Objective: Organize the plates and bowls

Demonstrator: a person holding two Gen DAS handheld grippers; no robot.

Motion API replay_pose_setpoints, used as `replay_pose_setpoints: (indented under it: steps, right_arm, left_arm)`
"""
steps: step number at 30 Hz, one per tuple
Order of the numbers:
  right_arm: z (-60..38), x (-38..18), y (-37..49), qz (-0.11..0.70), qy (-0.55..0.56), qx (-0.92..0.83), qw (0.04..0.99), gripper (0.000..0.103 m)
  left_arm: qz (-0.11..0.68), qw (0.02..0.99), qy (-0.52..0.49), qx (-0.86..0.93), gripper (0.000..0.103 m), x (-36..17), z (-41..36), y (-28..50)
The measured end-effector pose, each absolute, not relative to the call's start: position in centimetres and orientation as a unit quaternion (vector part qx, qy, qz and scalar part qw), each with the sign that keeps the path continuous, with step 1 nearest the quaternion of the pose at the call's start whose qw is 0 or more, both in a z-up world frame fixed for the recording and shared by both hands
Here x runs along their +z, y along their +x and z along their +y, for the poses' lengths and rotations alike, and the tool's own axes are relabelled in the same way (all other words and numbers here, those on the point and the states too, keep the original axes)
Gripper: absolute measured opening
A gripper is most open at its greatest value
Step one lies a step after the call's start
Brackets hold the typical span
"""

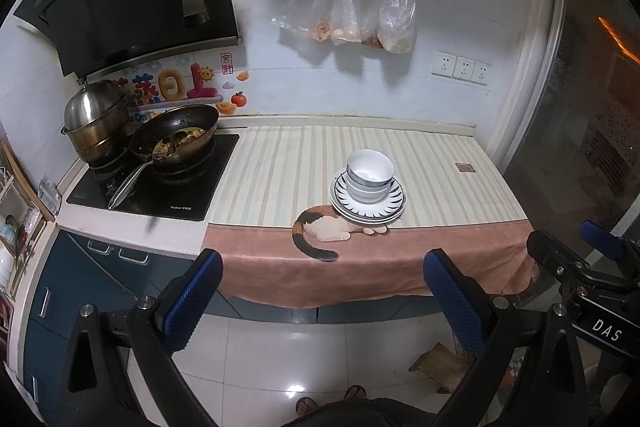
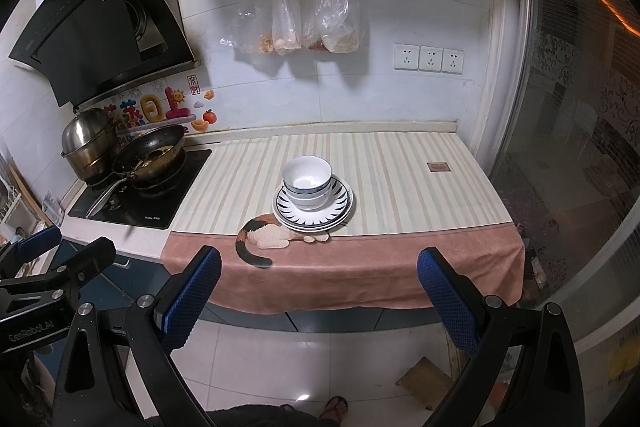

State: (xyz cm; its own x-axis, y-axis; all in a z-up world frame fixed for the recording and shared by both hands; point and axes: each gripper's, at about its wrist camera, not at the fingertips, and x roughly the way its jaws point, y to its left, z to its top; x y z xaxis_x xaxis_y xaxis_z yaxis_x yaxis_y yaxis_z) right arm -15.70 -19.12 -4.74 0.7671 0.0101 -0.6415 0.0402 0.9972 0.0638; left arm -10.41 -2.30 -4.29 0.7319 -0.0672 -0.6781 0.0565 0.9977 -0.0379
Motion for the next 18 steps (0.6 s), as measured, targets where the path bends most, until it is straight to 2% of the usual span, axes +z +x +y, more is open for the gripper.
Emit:
replay_pose_setpoints:
  steps: [18]
  right_arm:
    - [-19.24, -4.82, -15.85, 0.34, 0.039, -0.007, 0.939, 0.101]
  left_arm:
    - [0.364, 0.931, -0.009, -0.031, 0.103, -4.34, -2.49, -10.59]
